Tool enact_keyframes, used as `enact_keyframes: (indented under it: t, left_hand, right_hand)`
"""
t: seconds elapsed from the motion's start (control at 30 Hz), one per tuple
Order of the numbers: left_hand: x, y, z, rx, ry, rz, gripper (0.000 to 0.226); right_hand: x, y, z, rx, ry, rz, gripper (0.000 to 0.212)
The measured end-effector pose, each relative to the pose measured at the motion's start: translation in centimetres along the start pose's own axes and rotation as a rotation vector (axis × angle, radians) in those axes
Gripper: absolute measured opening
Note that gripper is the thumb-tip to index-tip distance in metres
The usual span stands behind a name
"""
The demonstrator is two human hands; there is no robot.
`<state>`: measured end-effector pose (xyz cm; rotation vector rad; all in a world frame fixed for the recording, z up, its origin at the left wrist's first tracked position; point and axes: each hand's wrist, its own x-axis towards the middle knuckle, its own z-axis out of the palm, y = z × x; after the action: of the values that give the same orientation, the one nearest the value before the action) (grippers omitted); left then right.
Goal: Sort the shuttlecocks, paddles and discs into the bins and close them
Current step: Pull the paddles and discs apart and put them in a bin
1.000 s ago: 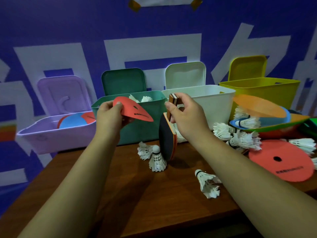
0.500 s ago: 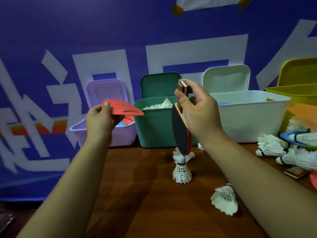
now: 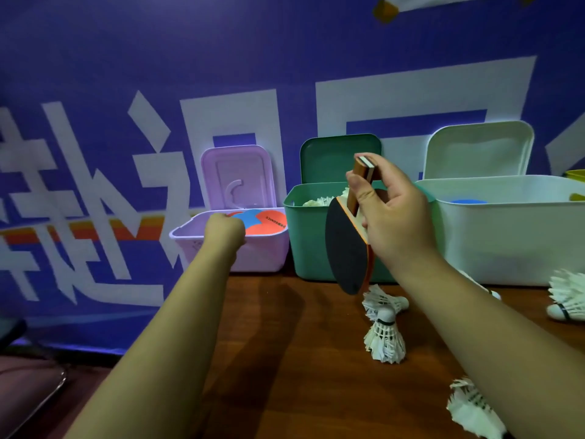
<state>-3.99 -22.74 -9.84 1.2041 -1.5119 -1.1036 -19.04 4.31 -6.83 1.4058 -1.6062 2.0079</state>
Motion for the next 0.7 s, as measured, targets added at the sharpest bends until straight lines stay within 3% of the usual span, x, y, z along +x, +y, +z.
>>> enact_keyframes:
  t: [0.1, 0.23, 0.5, 0.7]
  left_hand:
    - [-2.9, 0.5, 1.3, -0.053, -0.096, 0.038, 0.036]
    - [-8.6, 3.2, 3.2, -0.117, -0.194, 0.161, 0.017]
    - [-16.2, 6.9, 10.9, -0.052, -0.404, 0.376, 0.015]
    - [-21.9, 10.2, 19.3, -0.017, -0.606, 0.516, 0.019]
  right_hand:
    - [0.1, 0.4, -0.4, 0.013, 0.005, 0.011, 0.029]
    - [0.4, -0.3, -2.1, 0.004, 0.024, -0.001, 0.023]
    - [1.5, -2.0, -11.4, 0.038, 0.131, 0.038, 0.012]
    - [2.9, -2.3, -21.1, -0.033, 0.376, -0.002, 0.009]
